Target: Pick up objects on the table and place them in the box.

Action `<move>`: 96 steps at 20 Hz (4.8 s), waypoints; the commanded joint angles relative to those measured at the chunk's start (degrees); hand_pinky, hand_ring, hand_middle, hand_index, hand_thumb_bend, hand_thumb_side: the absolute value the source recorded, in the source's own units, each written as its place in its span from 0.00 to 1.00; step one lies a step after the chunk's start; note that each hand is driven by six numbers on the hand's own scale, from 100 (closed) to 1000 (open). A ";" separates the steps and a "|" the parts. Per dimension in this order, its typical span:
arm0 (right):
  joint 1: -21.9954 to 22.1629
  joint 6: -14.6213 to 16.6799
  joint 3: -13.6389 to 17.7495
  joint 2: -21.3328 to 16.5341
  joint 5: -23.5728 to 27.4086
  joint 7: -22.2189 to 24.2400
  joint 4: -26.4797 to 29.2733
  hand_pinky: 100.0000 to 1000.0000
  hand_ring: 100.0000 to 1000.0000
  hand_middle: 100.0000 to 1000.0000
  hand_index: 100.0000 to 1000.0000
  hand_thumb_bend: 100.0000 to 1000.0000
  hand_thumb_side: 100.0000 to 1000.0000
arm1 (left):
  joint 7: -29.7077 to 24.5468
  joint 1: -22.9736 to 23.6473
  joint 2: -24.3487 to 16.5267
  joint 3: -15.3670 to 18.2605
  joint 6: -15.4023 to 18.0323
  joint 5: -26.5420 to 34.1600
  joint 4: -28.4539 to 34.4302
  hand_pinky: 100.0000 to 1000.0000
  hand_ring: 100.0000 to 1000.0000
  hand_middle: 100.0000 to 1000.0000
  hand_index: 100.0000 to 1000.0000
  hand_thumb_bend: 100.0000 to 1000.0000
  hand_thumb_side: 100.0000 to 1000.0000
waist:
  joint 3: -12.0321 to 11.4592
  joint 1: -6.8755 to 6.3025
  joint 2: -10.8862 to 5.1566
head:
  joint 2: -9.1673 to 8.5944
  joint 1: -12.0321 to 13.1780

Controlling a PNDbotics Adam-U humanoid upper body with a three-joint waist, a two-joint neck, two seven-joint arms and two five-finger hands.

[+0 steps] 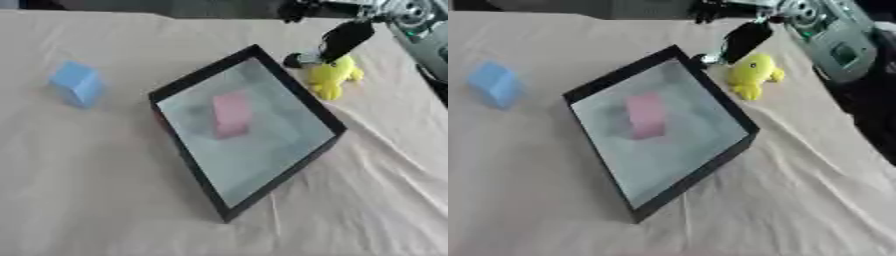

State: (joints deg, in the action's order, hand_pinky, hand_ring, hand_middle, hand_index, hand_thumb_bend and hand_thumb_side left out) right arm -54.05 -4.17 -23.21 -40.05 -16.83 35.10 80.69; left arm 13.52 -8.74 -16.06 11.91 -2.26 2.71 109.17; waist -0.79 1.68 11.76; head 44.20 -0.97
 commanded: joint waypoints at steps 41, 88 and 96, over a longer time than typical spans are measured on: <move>-8.20 19.58 8.26 7.62 -36.25 -5.65 -38.72 0.89 0.90 0.84 0.91 0.41 0.35 | -0.24 -0.43 -0.04 0.34 0.32 0.09 0.60 0.82 0.72 0.75 0.75 0.00 0.78 | -1.17 -1.70 0.21 | -0.08 0.97; -5.89 14.13 7.10 2.22 -17.01 1.56 -23.24 0.76 0.60 0.38 0.57 0.34 0.11 | -1.12 -0.05 -0.11 0.36 0.39 0.21 0.54 0.82 0.73 0.75 0.75 0.00 0.78 | -0.27 -1.32 -0.45 | -0.08 0.74; -7.00 10.76 7.40 -0.56 -12.05 -0.69 -11.39 0.76 0.58 0.37 0.59 0.29 0.11 | -1.09 -0.08 -0.38 0.39 0.39 0.04 0.62 0.82 0.73 0.75 0.75 0.00 0.77 | -0.12 -1.22 -0.65 | -0.08 0.97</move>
State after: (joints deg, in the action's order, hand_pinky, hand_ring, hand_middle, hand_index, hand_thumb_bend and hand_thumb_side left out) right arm -59.59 7.30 -16.30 -38.27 -29.90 34.92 66.53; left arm 12.53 -8.55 -15.09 12.16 -1.92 2.97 109.12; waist -0.99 0.50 12.39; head 44.20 -0.11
